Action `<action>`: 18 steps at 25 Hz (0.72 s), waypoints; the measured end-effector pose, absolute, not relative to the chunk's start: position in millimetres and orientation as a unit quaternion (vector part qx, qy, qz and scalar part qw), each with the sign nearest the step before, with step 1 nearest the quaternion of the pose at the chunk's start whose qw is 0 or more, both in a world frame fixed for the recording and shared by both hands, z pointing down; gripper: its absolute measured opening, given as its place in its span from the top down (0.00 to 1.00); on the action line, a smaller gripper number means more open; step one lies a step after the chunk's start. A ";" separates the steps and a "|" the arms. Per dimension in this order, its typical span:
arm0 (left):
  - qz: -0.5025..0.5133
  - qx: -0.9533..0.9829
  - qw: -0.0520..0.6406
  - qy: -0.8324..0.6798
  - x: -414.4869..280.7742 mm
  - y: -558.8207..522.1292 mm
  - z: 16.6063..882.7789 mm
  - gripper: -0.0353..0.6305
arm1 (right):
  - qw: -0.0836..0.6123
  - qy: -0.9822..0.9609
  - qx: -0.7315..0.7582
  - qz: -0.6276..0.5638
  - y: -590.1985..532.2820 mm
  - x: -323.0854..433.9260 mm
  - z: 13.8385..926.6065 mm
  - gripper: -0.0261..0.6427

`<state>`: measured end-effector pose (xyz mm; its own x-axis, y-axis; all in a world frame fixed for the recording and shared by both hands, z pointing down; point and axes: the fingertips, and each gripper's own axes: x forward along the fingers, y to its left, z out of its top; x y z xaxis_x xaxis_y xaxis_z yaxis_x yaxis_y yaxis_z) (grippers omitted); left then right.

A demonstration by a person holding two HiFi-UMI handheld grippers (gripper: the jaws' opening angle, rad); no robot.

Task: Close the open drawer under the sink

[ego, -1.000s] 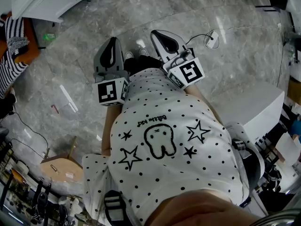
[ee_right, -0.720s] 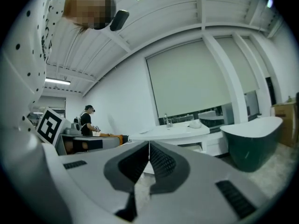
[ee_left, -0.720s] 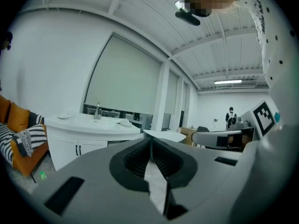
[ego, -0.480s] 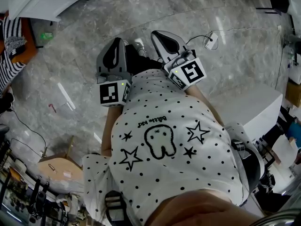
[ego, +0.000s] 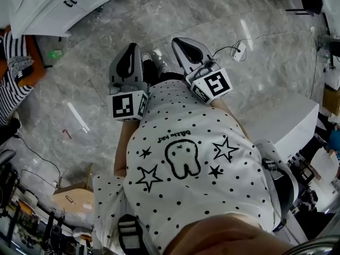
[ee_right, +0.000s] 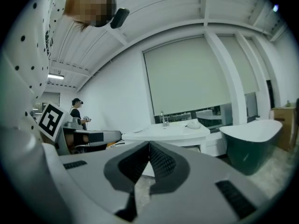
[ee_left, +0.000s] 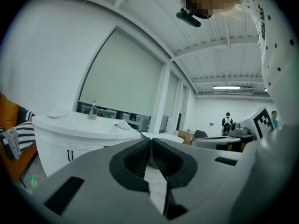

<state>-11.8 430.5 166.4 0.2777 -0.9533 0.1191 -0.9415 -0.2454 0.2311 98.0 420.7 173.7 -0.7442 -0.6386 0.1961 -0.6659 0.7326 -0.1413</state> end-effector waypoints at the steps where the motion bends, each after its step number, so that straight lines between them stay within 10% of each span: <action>1: -0.022 0.790 0.128 -0.599 -12.9 423.6 163.6 0.92 | 0.067 -0.927 0.354 0.101 414.7 97.4 172.0 0.94; 18: -0.010 0.790 0.142 -0.597 -50.0 382.6 177.3 0.92 | 0.040 -0.914 0.379 0.140 371.0 74.0 187.8 0.94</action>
